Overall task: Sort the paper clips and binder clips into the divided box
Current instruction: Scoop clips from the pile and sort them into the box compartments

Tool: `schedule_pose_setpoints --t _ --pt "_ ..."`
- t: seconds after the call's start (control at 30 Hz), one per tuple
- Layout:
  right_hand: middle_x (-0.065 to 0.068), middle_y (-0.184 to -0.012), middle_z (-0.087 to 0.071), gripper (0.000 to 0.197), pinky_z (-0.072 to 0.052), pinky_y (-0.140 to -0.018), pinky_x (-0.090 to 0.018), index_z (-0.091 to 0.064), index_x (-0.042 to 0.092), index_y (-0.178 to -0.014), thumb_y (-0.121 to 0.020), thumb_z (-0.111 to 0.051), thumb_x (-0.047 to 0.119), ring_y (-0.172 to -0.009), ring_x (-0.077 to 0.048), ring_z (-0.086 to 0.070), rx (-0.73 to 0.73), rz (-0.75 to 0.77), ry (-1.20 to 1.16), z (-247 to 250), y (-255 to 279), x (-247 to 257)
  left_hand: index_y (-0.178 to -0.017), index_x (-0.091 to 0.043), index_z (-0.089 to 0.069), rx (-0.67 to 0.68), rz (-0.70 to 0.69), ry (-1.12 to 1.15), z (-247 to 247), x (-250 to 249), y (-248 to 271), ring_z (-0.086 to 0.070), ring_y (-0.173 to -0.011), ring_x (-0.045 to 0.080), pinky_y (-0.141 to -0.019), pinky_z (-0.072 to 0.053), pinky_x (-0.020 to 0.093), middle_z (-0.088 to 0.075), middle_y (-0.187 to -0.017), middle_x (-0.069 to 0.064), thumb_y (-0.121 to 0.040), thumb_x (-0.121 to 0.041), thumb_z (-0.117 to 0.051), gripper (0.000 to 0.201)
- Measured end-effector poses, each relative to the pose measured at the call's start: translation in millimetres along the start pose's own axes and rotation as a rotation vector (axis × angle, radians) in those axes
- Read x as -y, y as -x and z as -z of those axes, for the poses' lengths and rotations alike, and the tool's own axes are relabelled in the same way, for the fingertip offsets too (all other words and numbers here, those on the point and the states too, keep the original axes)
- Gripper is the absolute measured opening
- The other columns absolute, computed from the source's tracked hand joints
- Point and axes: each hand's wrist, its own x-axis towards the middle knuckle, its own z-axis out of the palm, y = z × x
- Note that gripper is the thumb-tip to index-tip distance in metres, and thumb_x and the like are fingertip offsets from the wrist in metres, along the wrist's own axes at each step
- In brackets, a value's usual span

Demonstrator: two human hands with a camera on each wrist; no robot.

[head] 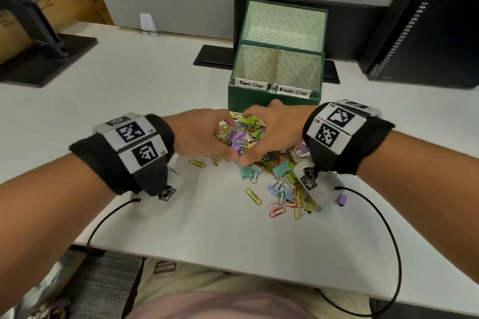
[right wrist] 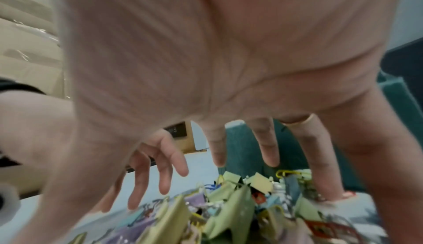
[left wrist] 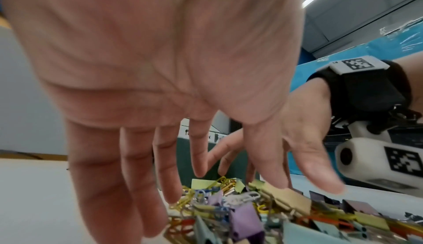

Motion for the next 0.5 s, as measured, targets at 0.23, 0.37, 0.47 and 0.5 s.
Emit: schedule_pose_setpoints --t 0.23,0.37,0.47,0.5 --pt "-0.014 -0.148 -0.020 0.125 -0.043 -0.101 -0.042 -0.003 0.042 -0.151 -0.053 -0.069 0.082 -0.128 -0.035 -0.044 0.000 -0.035 0.176 -16 1 8 -0.133 -0.032 -0.044 -0.004 0.056 -0.166 8 5 4 -0.051 -0.102 0.015 -0.086 -0.040 0.026 -0.056 -0.122 -0.004 -0.087 -0.054 -0.056 0.052" --pt "-0.013 -0.131 -0.029 0.095 -0.052 -0.085 -0.039 -0.023 0.038 -0.142 -0.065 -0.071 0.066 -0.094 -0.032 -0.059 -0.063 -0.031 0.101 -19 -5 8 -0.132 -0.034 -0.044 0.012 0.072 -0.236 6 7 13 -0.051 -0.104 0.016 -0.092 -0.044 0.032 -0.056 -0.121 -0.005 -0.088 -0.056 -0.052 0.049" --pt "-0.009 -0.116 -0.033 0.070 -0.047 -0.077 -0.035 -0.034 0.036 -0.126 -0.070 -0.071 0.053 -0.091 -0.034 -0.053 -0.131 -0.024 0.076 -23 -9 5 -0.129 -0.035 -0.045 0.055 0.086 -0.252 2 6 18 -0.052 -0.102 0.017 -0.092 -0.045 0.034 -0.055 -0.119 -0.005 -0.089 -0.055 -0.052 0.046" --pt "-0.007 -0.113 -0.034 0.063 -0.044 -0.072 -0.034 -0.037 0.034 -0.121 -0.072 -0.072 0.048 -0.089 -0.033 -0.052 -0.147 -0.014 0.063 -24 -10 4 -0.127 -0.035 -0.046 0.061 0.085 -0.248 1 5 20 -0.052 -0.101 0.017 -0.091 -0.045 0.034 -0.055 -0.117 -0.005 -0.088 -0.055 -0.052 0.044"
